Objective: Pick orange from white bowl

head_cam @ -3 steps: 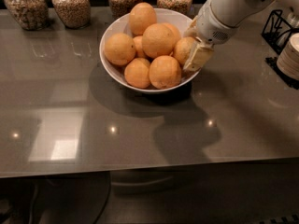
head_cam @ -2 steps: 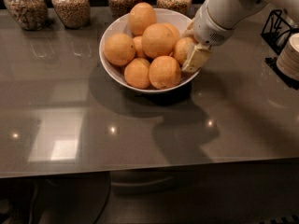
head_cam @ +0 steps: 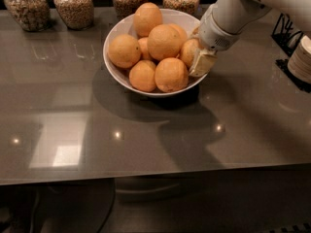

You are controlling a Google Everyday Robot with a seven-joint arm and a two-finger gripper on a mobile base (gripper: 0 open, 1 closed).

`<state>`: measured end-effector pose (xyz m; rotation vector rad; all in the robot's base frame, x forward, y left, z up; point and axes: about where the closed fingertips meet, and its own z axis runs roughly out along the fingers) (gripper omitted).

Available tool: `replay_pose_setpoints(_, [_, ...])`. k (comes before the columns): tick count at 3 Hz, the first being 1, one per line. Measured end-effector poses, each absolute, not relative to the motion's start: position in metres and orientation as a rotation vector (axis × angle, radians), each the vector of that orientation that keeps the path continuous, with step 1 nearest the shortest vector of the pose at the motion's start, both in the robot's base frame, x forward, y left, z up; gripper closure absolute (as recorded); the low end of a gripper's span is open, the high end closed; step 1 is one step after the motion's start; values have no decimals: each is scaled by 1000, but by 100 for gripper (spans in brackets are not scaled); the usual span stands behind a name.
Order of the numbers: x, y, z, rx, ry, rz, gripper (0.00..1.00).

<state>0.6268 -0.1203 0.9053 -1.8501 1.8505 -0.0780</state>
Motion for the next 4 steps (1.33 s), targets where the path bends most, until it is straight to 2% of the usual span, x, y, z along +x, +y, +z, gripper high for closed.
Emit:
replay_pose_setpoints(1, [627, -121, 906, -1857, 1852, -86, 62])
replay_pose_setpoints(2, [623, -124, 913, -1855, 1839, -111, 85])
replay_pose_setpoints(3, [618, -127, 933, -1834, 1808, -137, 100])
replay_pose_setpoints(4, [612, -131, 954, -1809, 1778, -161, 100])
